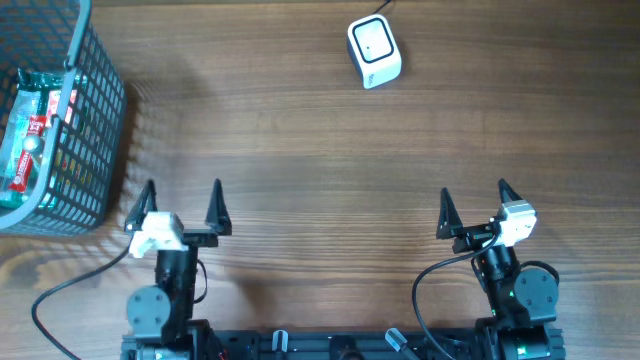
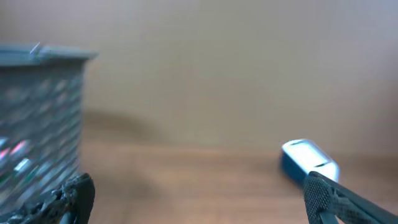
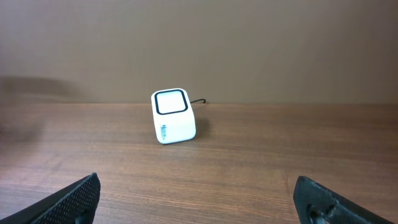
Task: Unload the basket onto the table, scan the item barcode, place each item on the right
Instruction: 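Move the left gripper over the basket and reach down inside, then grasp the yellow Vim soap bottle with the left gripper and lift, then carry the bottle to the white scanner and hold it under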
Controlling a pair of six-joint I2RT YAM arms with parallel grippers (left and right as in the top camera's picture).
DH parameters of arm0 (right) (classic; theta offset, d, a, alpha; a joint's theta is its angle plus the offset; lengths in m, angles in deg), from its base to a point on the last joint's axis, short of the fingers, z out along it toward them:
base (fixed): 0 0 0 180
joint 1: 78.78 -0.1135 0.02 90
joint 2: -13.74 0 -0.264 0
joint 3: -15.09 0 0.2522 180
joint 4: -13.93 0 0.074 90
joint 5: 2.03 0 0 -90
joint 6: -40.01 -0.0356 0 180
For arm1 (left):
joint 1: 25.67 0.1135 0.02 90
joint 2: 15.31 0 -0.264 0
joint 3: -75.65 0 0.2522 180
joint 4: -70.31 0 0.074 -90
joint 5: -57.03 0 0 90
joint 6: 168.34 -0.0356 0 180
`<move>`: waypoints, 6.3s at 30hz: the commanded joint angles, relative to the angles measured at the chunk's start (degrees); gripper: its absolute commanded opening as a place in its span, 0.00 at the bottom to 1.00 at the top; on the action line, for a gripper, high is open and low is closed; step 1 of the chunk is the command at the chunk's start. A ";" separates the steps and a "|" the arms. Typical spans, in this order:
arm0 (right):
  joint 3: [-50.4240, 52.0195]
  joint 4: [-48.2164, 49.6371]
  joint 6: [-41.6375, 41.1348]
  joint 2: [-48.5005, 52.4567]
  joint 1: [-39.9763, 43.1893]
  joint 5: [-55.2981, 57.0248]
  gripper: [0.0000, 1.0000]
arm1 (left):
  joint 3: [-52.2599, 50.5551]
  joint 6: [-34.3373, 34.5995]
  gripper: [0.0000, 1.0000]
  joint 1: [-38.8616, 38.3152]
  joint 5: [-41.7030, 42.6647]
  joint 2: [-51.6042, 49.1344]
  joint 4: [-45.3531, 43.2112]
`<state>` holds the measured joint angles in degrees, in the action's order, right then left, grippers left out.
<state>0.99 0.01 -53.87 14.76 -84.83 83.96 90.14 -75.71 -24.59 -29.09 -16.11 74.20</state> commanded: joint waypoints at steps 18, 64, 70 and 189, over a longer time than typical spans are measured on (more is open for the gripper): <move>0.04 0.26 -0.63 -0.11 0.28 0.52 1.00 | 92.08 6.75 1.00 0.09 21.64 -50.40 70.03; 0.04 0.24 -0.63 -0.11 0.28 0.52 1.00 | 96.35 6.16 0.79 32.57 -8.90 -75.71 64.13; 0.04 0.26 -0.63 -0.11 0.28 0.52 1.00 | 96.35 5.07 0.83 34.80 -8.87 -81.85 64.15; 0.04 0.26 -0.63 -0.11 0.28 0.52 1.00 | 103.34 28.33 0.25 -49.83 -10.73 -116.56 68.08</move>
<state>0.99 0.14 -53.87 14.87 -84.83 83.96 192.98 -49.50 -72.21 -35.15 -130.77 142.77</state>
